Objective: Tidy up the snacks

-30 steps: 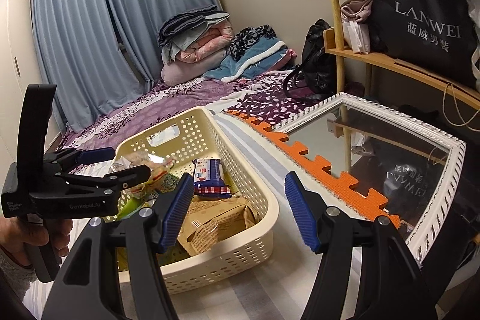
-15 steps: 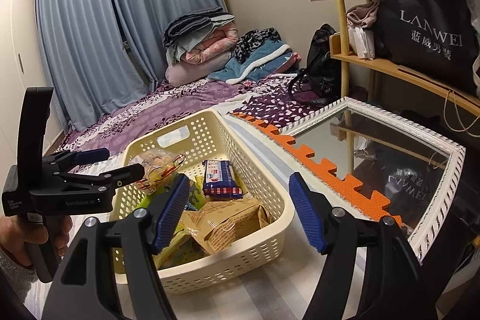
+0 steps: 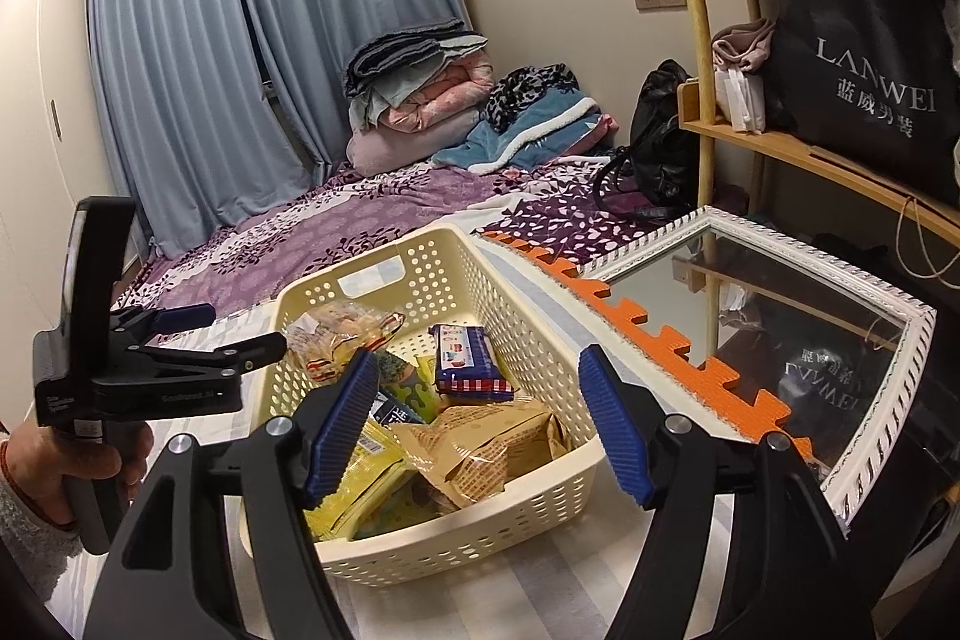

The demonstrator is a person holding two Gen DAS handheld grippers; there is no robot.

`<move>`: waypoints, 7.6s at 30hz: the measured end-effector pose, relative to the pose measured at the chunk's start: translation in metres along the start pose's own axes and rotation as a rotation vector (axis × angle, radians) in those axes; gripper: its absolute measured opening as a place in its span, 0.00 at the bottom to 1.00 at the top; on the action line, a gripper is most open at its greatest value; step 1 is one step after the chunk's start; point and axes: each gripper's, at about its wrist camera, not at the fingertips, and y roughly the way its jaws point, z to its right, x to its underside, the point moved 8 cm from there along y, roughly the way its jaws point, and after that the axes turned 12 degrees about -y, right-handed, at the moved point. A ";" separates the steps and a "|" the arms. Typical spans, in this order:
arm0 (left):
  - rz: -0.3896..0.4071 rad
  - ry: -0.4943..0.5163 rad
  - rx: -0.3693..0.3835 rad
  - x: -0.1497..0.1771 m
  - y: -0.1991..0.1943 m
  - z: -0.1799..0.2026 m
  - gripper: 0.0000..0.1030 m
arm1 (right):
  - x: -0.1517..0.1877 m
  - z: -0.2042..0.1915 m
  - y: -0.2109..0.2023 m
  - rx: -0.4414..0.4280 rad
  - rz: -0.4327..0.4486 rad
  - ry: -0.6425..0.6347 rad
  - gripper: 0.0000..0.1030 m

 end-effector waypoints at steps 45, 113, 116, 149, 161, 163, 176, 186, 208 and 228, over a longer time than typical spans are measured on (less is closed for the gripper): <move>0.164 -0.038 0.001 0.016 -0.103 -0.015 0.97 | 0.004 -0.042 -0.035 0.066 -0.066 -0.090 0.95; 0.140 0.101 -0.128 0.046 -0.109 0.001 0.97 | 0.027 -0.059 -0.034 0.243 -0.124 -0.264 0.95; 0.138 0.105 -0.128 0.046 -0.108 0.001 0.97 | 0.026 -0.059 -0.034 0.243 -0.123 -0.264 0.95; 0.095 0.007 -0.168 0.071 -0.110 -0.045 0.97 | 0.034 -0.095 -0.030 0.132 -0.128 -0.261 0.95; -0.137 -0.464 -0.426 0.215 -0.113 -0.253 0.97 | 0.095 -0.285 0.020 -0.300 -0.304 -0.401 0.95; -0.161 -0.517 -0.458 0.237 -0.116 -0.276 0.97 | 0.106 -0.311 0.034 -0.344 -0.343 -0.425 0.95; -0.215 -0.628 -0.435 0.283 -0.105 -0.306 0.97 | 0.142 -0.332 0.097 -0.252 -0.487 -0.469 0.95; -0.219 -0.625 -0.438 0.282 -0.105 -0.303 0.98 | 0.140 -0.329 0.102 -0.253 -0.489 -0.469 0.95; -0.221 -0.627 -0.436 0.281 -0.105 -0.304 0.98 | 0.140 -0.329 0.105 -0.253 -0.488 -0.470 0.95; -0.219 -0.626 -0.438 0.280 -0.105 -0.304 0.98 | 0.140 -0.329 0.105 -0.252 -0.485 -0.470 0.95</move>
